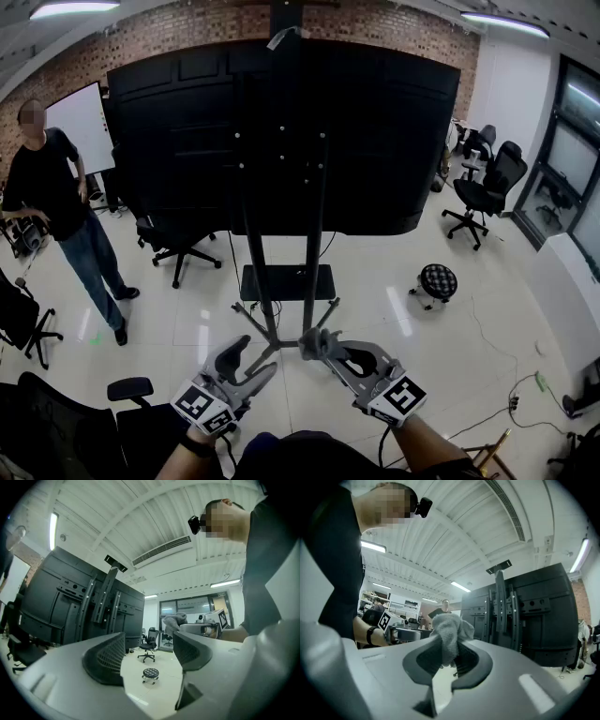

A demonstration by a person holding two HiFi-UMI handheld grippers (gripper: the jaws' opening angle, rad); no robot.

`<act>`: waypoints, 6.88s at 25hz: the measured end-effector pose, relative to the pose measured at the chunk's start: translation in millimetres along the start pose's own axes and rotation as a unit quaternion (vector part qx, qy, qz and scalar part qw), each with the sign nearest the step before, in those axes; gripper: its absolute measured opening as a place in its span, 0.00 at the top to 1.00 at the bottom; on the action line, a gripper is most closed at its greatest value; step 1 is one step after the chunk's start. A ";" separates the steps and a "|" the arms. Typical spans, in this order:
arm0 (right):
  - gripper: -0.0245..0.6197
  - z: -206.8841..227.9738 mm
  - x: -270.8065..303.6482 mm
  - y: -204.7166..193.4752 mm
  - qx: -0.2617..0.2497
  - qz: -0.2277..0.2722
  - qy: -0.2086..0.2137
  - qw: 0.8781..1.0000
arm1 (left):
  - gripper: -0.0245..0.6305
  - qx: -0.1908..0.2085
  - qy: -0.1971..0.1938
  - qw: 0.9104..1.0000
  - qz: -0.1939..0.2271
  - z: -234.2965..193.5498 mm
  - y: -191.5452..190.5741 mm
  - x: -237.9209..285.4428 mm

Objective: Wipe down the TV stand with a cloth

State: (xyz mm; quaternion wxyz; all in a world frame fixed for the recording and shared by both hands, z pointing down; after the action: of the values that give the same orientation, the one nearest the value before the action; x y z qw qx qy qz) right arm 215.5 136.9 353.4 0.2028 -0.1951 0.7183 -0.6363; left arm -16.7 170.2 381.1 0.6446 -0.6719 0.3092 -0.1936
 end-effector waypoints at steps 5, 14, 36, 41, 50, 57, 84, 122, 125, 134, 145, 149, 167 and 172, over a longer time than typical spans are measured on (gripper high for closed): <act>0.91 29.4 19.4 -8.8 0.002 0.006 0.003 1.000 | 0.44 0.003 0.002 1.000 0.000 -25.4 -4.1 22.9; 0.91 80.5 92.6 -6.1 -0.008 0.010 -0.011 1.000 | 0.44 -0.006 -0.014 1.000 0.002 -110.5 -3.0 58.6; 0.91 190.2 237.6 76.5 -0.089 0.074 -0.044 0.992 | 0.44 0.078 -0.090 0.992 0.037 -258.2 86.5 138.4; 0.90 222.8 254.3 136.3 -0.177 0.097 -0.030 0.979 | 0.44 0.122 -0.090 0.987 0.060 -264.9 131.3 159.2; 0.90 269.4 284.4 234.6 -0.280 0.120 -0.028 0.952 | 0.44 0.157 -0.087 0.978 0.109 -276.1 230.4 196.6; 0.90 309.1 314.0 309.2 -0.331 0.131 -0.064 0.932 | 0.44 0.207 -0.095 0.966 0.124 -274.8 297.5 226.5; 0.90 335.8 414.2 442.2 -0.525 -0.002 -0.177 0.833 | 0.45 0.227 -0.058 0.965 0.114 -307.5 364.1 253.5; 0.91 283.4 420.1 125.8 -0.762 -0.211 -0.088 0.605 | 0.45 0.110 -0.045 0.990 0.070 -315.5 178.6 211.0; 0.91 280.8 421.7 99.6 -0.772 -0.232 -0.079 0.587 | 0.45 0.093 -0.041 0.993 0.062 -316.2 168.1 206.4; 0.91 270.1 424.5 39.0 -0.768 -0.255 -0.060 0.584 | 0.45 0.067 -0.047 0.995 0.057 -321.5 130.0 193.9; 0.91 257.7 425.0 -25.8 -0.751 -0.277 -0.032 0.599 | 0.45 0.029 -0.041 0.998 0.039 -326.3 92.9 181.3; 0.91 259.0 424.5 -40.3 -0.748 -0.289 -0.024 0.597 | 0.45 0.019 -0.039 0.999 0.033 -323.9 86.8 180.2; 0.90 245.9 352.8 55.0 -0.536 -0.140 -0.059 0.830 | 0.45 0.041 -0.052 0.997 0.045 -308.7 97.9 209.0; 0.90 275.3 317.4 91.2 -0.493 -0.106 -0.110 0.857 | 0.45 0.070 -0.064 0.994 0.057 -295.1 122.5 229.5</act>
State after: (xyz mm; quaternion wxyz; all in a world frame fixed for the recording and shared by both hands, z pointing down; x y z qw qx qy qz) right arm 94.9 -253.4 219.4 0.0891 -0.4130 0.8860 -0.1912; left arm -63.0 -200.0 256.4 0.7186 -0.6175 0.2904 -0.1342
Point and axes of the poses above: the fingertips, and each gripper's own axes: x forward along the fingers, z to its right, y out of its top, the point moved 8 cm from there along -x, backward along the fingers, and after that the axes turned 7 degrees about -y, right-handed, at the moved point
